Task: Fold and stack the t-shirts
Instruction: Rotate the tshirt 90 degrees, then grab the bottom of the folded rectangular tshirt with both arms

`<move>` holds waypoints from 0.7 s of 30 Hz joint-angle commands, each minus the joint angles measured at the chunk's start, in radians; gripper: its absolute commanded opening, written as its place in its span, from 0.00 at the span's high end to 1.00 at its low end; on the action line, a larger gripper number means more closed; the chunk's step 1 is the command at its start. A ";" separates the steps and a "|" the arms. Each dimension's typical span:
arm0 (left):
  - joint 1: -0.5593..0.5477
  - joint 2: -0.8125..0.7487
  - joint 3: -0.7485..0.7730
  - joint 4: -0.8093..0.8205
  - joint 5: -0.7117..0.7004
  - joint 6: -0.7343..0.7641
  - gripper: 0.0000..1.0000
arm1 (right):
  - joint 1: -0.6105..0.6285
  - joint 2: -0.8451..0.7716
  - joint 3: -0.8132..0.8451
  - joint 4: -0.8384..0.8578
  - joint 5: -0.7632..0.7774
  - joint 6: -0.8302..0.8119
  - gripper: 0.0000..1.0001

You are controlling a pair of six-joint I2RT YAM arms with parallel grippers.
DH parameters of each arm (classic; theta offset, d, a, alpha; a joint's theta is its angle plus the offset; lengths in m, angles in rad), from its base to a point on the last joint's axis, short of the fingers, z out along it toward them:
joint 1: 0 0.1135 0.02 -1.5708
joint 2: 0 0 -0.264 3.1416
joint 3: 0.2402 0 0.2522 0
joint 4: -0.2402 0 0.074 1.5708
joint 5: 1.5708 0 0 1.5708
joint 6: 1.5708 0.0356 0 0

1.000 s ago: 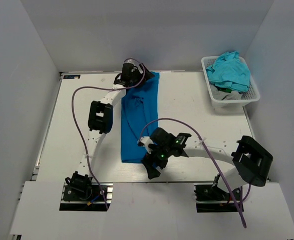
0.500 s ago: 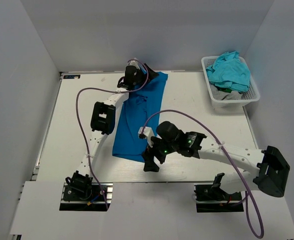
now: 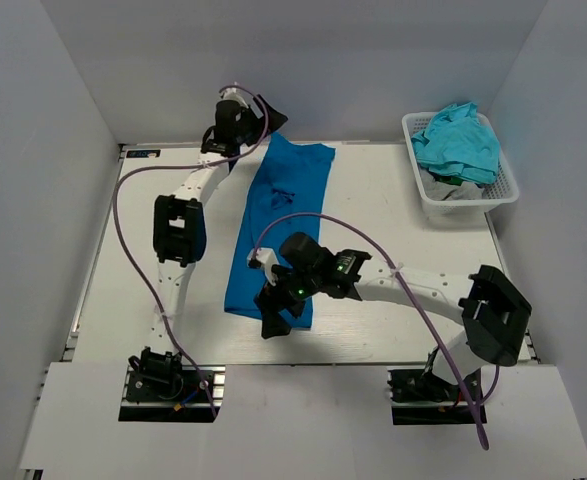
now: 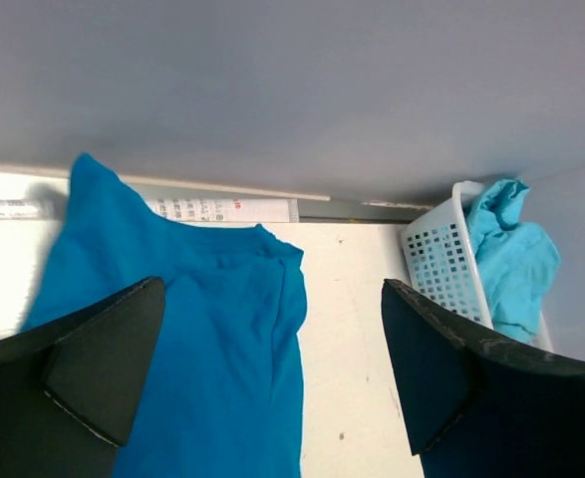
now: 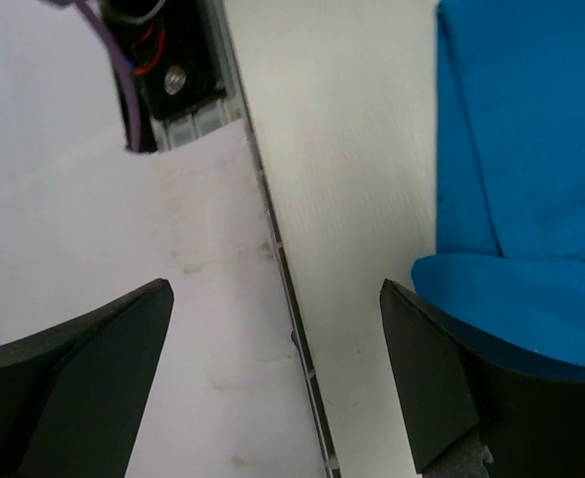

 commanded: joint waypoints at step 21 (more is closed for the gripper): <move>0.022 -1.269 -1.597 -0.342 -0.047 0.051 0.00 | -0.141 -0.225 -0.272 -0.123 0.565 0.496 0.16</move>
